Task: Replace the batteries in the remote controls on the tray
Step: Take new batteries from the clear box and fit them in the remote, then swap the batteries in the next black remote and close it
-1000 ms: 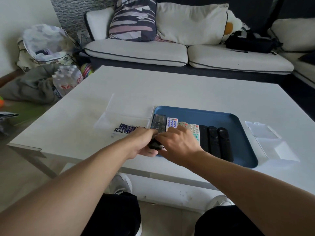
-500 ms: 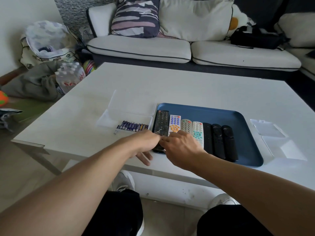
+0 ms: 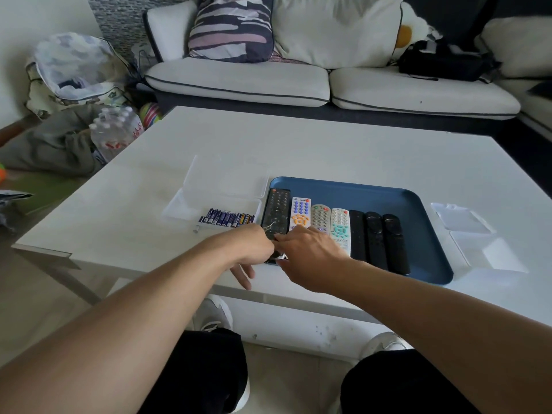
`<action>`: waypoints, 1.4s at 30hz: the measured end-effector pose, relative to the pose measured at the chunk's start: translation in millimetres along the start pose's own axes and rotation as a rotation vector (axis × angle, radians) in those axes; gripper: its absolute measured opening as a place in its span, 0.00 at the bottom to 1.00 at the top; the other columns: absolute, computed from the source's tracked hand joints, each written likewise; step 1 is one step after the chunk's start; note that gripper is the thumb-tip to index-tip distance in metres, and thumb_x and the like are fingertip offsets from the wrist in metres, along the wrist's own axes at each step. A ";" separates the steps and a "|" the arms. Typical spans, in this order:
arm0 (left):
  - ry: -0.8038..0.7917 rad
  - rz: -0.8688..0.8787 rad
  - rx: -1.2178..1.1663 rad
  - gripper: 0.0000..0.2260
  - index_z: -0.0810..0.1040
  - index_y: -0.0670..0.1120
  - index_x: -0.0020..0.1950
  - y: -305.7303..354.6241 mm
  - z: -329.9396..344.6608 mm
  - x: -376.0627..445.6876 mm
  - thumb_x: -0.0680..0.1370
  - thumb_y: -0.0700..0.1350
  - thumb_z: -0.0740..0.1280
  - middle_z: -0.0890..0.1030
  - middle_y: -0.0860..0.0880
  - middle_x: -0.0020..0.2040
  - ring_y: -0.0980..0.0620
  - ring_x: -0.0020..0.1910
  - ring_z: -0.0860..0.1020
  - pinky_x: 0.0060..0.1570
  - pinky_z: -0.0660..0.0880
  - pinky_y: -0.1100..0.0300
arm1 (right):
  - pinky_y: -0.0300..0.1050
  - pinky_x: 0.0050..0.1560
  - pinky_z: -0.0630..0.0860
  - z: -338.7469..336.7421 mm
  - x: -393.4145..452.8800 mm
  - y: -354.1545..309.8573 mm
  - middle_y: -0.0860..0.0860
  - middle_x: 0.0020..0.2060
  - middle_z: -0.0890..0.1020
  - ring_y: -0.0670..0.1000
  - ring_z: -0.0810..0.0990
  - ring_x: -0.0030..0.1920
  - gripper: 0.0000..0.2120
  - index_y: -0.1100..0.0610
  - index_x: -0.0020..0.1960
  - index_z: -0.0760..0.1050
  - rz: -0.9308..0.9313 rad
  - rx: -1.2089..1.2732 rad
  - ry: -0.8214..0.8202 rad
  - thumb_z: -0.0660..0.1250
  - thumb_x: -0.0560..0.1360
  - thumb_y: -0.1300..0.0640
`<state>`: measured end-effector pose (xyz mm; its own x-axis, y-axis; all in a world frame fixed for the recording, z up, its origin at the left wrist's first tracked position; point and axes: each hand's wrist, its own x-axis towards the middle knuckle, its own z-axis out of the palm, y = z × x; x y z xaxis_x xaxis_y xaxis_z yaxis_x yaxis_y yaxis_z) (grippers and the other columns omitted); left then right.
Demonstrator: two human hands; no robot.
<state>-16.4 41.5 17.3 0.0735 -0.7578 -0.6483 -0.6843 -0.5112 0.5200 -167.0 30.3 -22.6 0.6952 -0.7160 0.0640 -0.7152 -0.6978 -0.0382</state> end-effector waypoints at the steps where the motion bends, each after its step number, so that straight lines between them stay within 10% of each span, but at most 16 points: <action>1: 0.004 -0.004 0.018 0.16 0.72 0.38 0.65 -1.0 0.0 1.0 0.80 0.38 0.55 0.80 0.36 0.50 0.35 0.47 0.85 0.46 0.83 0.42 | 0.51 0.60 0.73 -1.3 2.1 0.9 0.47 0.59 0.80 0.55 0.75 0.60 0.16 0.50 0.66 0.75 0.010 -0.001 -0.024 0.60 0.81 0.49; 12: -0.026 0.031 0.121 0.21 0.66 0.42 0.75 -5.5 -1.1 4.8 0.81 0.36 0.55 0.81 0.37 0.51 0.37 0.45 0.86 0.49 0.83 0.44 | 0.48 0.45 0.78 -13.1 19.3 8.4 0.54 0.54 0.80 0.56 0.80 0.49 0.14 0.45 0.62 0.79 0.176 0.102 -0.189 0.62 0.79 0.51; 19: 0.020 0.129 0.091 0.35 0.50 0.54 0.83 -4.3 -2.4 9.8 0.79 0.35 0.58 0.77 0.39 0.64 0.46 0.38 0.85 0.34 0.83 0.52 | 0.46 0.59 0.74 -27.1 51.5 56.1 0.46 0.62 0.81 0.51 0.78 0.60 0.14 0.42 0.64 0.79 0.433 0.213 0.044 0.63 0.81 0.51; 31: -0.052 0.112 0.313 0.37 0.43 0.62 0.81 -2.6 7.4 12.8 0.79 0.39 0.58 0.84 0.39 0.51 0.43 0.44 0.86 0.41 0.84 0.51 | 0.60 0.72 0.58 -4.9 77.4 101.4 0.53 0.73 0.69 0.60 0.56 0.76 0.40 0.49 0.75 0.67 0.537 0.114 -0.371 0.59 0.72 0.25; 42: -0.066 0.152 0.278 0.36 0.46 0.59 0.82 -4.2 6.4 9.1 0.80 0.43 0.62 0.83 0.43 0.51 0.47 0.42 0.85 0.37 0.83 0.56 | 0.42 0.37 0.76 -24.3 70.8 91.4 0.50 0.45 0.85 0.48 0.84 0.44 0.23 0.52 0.61 0.69 0.627 0.754 -0.021 0.75 0.73 0.45</action>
<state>-17.5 39.4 5.7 -0.0857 -0.7841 -0.6146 -0.8567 -0.2569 0.4473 -184.9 -83.7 2.8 0.2110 -0.9562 -0.2030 -0.7271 -0.0148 -0.6864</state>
